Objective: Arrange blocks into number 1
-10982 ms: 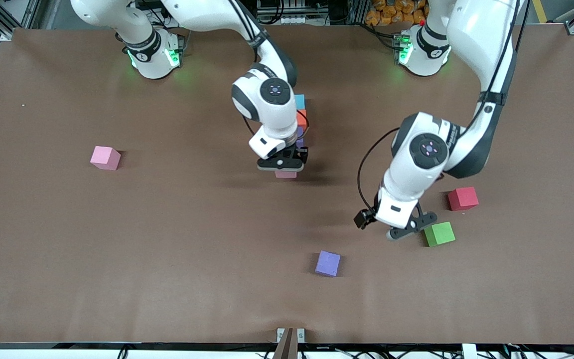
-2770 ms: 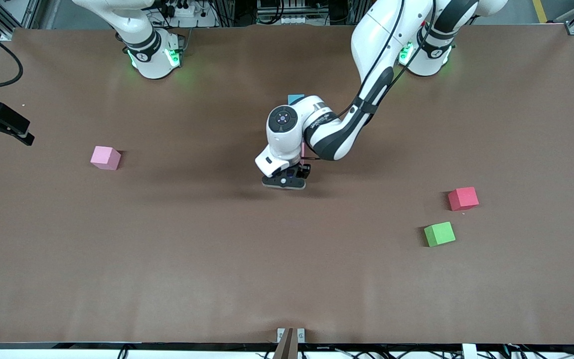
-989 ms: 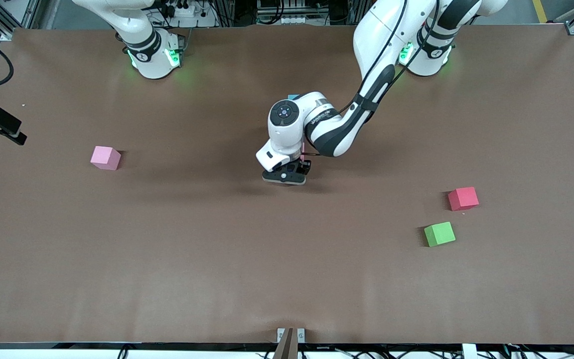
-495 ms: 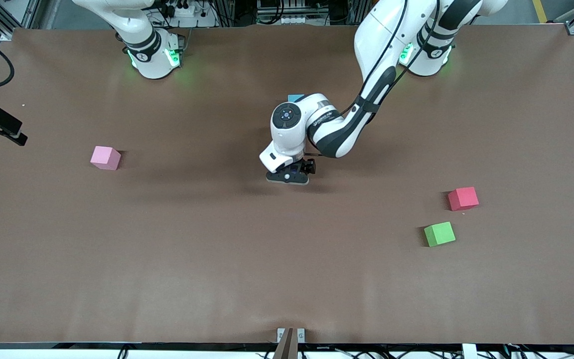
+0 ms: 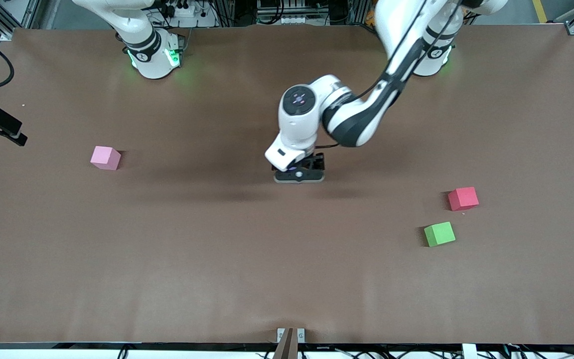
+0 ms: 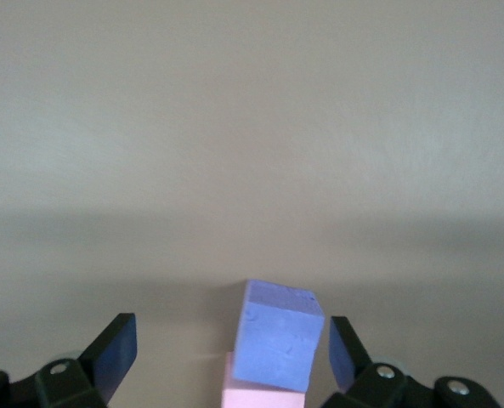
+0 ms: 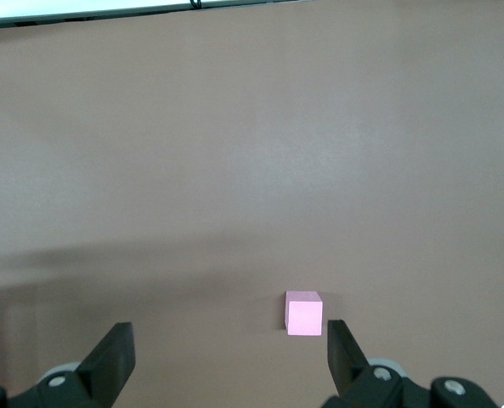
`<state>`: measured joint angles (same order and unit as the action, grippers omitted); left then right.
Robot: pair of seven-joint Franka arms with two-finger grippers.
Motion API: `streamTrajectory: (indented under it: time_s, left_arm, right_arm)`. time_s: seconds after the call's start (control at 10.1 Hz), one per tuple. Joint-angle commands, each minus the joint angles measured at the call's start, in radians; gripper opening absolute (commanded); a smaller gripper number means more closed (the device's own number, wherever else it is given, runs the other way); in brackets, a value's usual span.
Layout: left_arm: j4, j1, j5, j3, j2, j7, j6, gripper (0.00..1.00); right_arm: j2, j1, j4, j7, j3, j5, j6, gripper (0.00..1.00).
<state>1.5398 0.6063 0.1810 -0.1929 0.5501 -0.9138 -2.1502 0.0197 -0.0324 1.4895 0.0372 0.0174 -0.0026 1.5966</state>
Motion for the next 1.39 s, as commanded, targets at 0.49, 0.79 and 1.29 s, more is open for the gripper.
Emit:
streamTrajectory:
  time_s: [0.49, 0.79, 1.29]
  left_arm:
    - [0.025, -0.337, -0.026, 0.001, -0.298, 0.202, 0.266, 1.00]
    - [0.019, -0.502, -0.124, 0.004, -0.390, 0.439, 0.360, 1.00]
    - [-0.072, -0.550, -0.217, 0.104, -0.439, 0.675, 0.601, 1.00]
  right_arm:
    - [0.003, 0.019, -0.018, 0.102, 0.004, 0.003, -0.006, 1.00]
    - [0.005, 0.011, -0.018, 0.102, -0.001, 0.004, -0.009, 1.00]
    - [0.000, 0.031, -0.025, 0.113, -0.002, -0.008, -0.009, 1.00]
